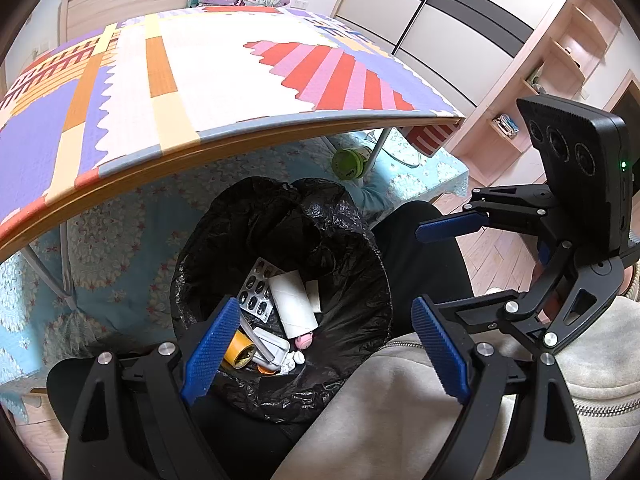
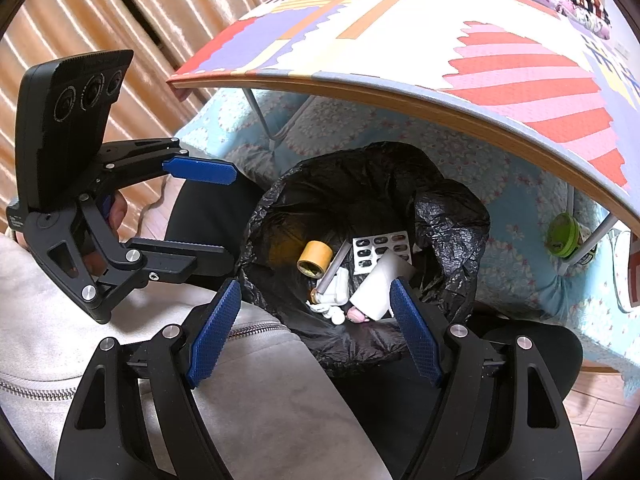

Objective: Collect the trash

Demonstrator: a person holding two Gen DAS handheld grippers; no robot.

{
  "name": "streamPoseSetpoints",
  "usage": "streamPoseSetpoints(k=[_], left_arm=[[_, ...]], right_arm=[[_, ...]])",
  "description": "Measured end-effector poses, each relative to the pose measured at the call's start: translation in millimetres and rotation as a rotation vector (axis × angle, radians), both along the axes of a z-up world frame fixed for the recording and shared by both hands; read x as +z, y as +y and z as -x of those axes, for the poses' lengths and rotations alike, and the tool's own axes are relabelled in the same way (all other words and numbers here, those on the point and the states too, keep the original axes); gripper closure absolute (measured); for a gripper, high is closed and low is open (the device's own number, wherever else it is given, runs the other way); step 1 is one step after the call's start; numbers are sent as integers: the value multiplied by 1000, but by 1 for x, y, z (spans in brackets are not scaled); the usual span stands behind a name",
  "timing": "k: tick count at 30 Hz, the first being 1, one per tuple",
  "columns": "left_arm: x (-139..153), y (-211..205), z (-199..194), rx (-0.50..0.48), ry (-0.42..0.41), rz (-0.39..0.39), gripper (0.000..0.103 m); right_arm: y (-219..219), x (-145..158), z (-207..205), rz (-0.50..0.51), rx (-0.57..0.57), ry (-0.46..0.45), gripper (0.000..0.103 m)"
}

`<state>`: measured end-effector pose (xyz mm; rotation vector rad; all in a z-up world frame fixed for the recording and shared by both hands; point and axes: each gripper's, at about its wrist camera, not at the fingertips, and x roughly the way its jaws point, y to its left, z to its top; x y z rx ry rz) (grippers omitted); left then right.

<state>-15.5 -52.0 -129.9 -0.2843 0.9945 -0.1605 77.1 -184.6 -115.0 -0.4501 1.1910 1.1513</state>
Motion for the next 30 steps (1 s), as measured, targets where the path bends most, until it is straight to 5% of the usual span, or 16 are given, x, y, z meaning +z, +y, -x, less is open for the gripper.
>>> streamPoseSetpoints(k=[30], left_arm=[[0, 0, -1, -1, 1, 5, 19]], right_arm=[[0, 1, 1, 0, 0, -3, 26]])
